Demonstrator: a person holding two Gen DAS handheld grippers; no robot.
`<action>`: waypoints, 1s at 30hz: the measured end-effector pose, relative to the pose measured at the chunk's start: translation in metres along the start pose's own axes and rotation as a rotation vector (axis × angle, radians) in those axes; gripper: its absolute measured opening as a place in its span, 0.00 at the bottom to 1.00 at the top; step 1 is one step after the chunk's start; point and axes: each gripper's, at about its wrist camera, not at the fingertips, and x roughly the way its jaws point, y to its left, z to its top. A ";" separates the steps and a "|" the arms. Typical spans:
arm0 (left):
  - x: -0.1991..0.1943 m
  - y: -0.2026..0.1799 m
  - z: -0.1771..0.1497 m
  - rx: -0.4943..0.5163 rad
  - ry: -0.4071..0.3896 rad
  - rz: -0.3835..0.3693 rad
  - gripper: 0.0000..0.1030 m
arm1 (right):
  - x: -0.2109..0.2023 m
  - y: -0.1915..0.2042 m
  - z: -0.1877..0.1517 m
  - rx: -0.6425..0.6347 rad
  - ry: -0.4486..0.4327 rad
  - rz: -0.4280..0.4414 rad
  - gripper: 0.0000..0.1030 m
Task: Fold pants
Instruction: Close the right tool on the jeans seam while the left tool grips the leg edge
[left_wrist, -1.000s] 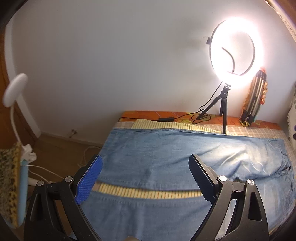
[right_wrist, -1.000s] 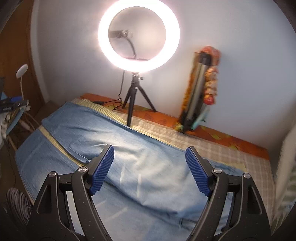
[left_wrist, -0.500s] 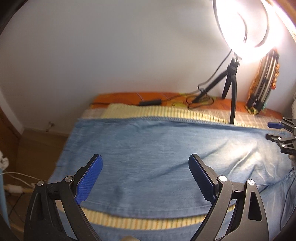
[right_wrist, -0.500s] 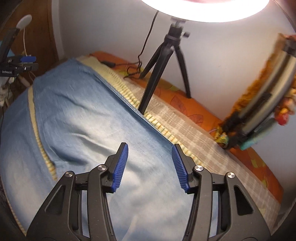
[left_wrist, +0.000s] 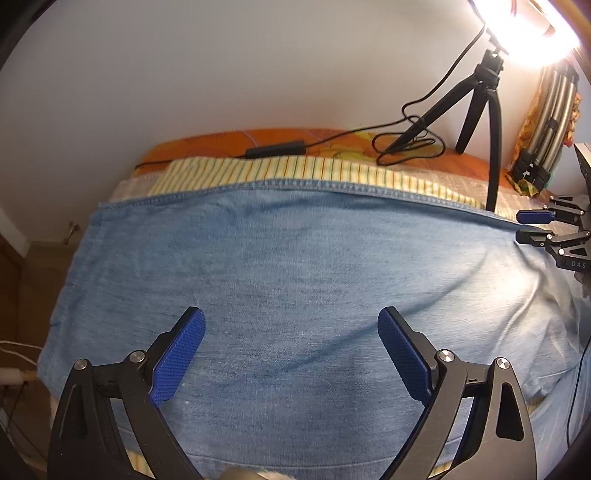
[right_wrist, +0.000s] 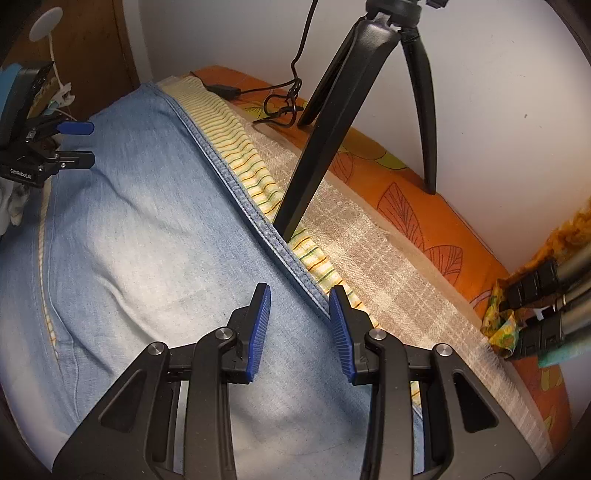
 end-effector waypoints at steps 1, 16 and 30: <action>0.003 0.001 0.000 -0.005 0.005 -0.006 0.92 | 0.002 -0.001 0.001 -0.009 0.007 0.000 0.34; 0.000 0.037 0.016 -0.216 0.030 -0.106 0.92 | -0.020 0.010 0.004 -0.048 -0.024 -0.054 0.04; 0.014 0.049 0.051 -0.451 0.117 -0.152 0.92 | -0.085 0.082 -0.045 -0.094 -0.107 0.067 0.04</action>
